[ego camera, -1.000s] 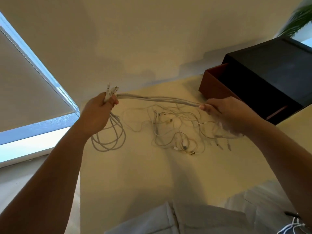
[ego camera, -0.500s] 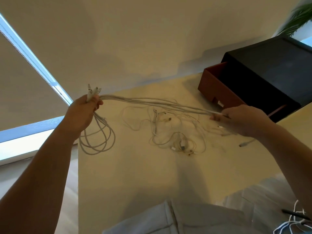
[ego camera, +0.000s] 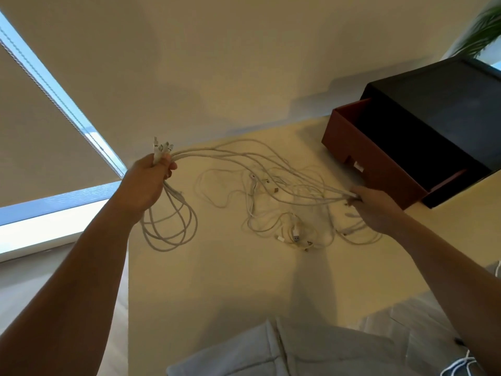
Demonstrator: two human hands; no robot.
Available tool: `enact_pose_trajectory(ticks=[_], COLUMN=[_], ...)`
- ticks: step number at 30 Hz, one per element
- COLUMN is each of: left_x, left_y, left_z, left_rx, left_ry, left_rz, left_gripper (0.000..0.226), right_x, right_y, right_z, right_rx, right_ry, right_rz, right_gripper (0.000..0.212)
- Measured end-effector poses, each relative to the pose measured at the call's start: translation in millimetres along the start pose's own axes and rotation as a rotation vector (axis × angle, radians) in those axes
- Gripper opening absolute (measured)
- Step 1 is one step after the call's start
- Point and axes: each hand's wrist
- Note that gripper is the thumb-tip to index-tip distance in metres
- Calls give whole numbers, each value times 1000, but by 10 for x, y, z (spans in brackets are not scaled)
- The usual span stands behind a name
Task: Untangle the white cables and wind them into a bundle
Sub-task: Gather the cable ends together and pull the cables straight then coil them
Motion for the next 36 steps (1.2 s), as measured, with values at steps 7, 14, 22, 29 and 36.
enact_pose_trajectory(ticks=[7, 14, 22, 29, 36], left_x=[-48, -35, 109, 152, 95], left_y=[-143, -43, 71, 231, 397], left_z=[10, -24, -31, -252, -533], left_rx=[97, -10, -358, -533, -771], left_ry=[-79, -102, 6, -91, -132], left_rz=[52, 77, 49, -203, -258], left_gripper=[33, 42, 32, 40, 28], right_x=[242, 257, 214, 263, 282], right_y=[-569, -201, 267, 504, 593], right_z=[-172, 21, 226, 225, 206], right_rx=[-184, 124, 414, 555, 639], right_ry=[-95, 108, 48, -28, -106], right_rz=[-15, -199, -301, -444, -431], right_gripper=[39, 80, 58, 50, 52])
Point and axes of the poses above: each hand's wrist, its own x-axis away from the middle knuckle, its own y-axis out of the palm, z = x × y, and after that the axes turned 3 degrees about -y, right-handed
